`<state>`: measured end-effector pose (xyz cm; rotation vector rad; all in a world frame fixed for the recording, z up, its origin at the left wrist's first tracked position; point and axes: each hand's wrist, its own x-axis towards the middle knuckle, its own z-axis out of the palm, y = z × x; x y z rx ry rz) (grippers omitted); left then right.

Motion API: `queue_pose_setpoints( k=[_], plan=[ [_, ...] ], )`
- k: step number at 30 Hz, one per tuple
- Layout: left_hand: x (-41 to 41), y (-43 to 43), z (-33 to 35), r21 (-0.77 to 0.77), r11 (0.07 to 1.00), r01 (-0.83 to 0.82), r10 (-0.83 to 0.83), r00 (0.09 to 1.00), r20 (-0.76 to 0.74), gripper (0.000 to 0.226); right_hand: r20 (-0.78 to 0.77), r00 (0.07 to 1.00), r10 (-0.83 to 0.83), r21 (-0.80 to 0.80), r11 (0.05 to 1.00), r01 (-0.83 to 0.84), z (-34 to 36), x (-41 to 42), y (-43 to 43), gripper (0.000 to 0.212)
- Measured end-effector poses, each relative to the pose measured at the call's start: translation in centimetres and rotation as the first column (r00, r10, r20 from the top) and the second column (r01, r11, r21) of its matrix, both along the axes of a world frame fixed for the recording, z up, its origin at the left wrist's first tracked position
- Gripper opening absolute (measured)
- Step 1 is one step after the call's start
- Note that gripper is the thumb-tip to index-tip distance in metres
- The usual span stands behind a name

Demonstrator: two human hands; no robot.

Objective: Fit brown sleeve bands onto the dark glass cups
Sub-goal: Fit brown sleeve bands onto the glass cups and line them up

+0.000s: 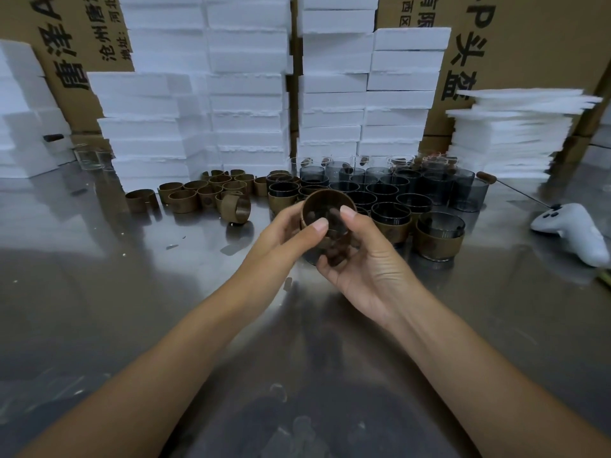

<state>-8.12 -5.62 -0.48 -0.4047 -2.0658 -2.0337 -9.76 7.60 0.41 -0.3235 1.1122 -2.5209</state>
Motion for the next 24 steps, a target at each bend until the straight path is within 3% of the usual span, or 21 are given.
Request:
queue_pose_setpoints(
  k=[4, 7, 12, 24],
  plan=[
    [-0.19, -0.08, -0.25, 0.042, 0.998, 0.042, -0.047, 0.993, 0.111, 0.05, 0.017, 1.0, -0.011, 0.0, 1.0, 0.011, -0.06, -0.04, 0.06, 0.021],
    [-0.09, -0.14, -0.12, 0.052, 0.997, 0.059, -0.063, 0.995, 0.075, 0.042, 0.013, 1.0, -0.014, 0.007, 1.0, 0.014, -0.11, -0.15, 0.16, 0.029],
    [-0.07, -0.21, -0.18, 0.118, 0.993, 0.01, -0.017, 0.998, 0.064, 0.038, -0.029, 1.0, 0.005, 0.032, 0.999, -0.004, -0.55, -0.47, 0.23, 0.016],
    [0.06, -0.56, -0.16, 0.151, 0.988, 0.012, -0.023, 0.997, 0.076, 0.021, -0.019, 1.0, -0.02, 0.091, 0.996, 0.022, -0.81, -0.7, 0.23, 0.016]
  ],
)
